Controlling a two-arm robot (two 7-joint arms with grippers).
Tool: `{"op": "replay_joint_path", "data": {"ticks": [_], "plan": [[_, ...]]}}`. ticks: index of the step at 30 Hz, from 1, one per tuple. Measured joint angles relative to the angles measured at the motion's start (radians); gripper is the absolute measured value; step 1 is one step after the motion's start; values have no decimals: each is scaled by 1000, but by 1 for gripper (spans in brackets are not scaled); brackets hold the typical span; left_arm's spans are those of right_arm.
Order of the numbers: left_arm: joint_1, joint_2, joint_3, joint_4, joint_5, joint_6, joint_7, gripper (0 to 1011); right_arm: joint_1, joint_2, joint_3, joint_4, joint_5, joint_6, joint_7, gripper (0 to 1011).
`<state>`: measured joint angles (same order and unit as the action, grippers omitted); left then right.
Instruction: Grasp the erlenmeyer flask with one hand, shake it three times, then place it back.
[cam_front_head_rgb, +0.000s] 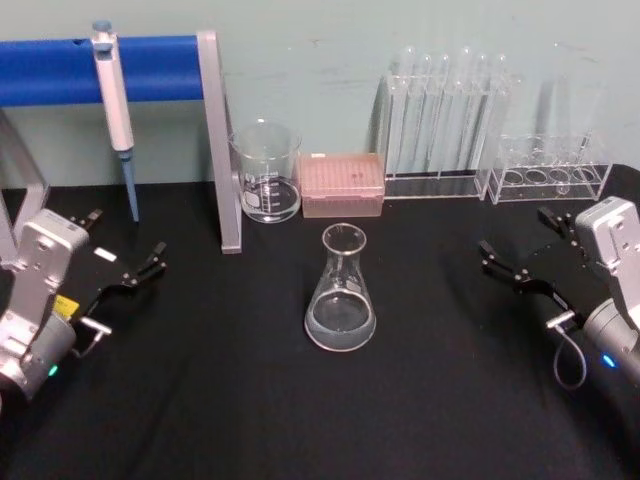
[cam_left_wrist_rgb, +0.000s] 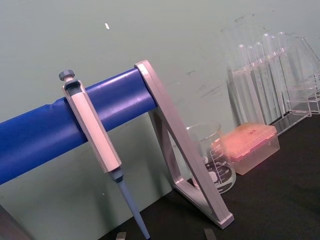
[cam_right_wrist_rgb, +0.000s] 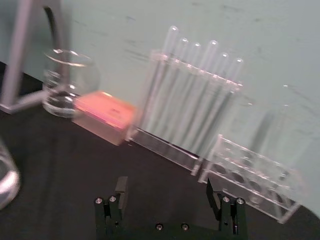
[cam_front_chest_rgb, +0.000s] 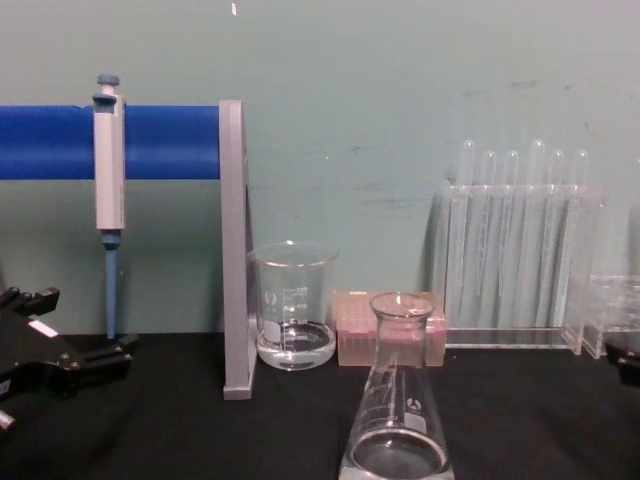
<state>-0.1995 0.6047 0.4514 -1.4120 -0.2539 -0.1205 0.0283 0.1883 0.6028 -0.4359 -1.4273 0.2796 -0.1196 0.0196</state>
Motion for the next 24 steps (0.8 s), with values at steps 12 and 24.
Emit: {"op": "replay_joint_path", "data": {"ticks": [12, 24], "plan": [[0, 0, 0, 0, 0, 0, 0, 1001, -39, 5, 31, -94, 158, 63, 218, 1000], [0, 0, 0, 0, 0, 0, 0, 1001, -34, -23, 2, -127, 186, 96, 360, 1000]]}}
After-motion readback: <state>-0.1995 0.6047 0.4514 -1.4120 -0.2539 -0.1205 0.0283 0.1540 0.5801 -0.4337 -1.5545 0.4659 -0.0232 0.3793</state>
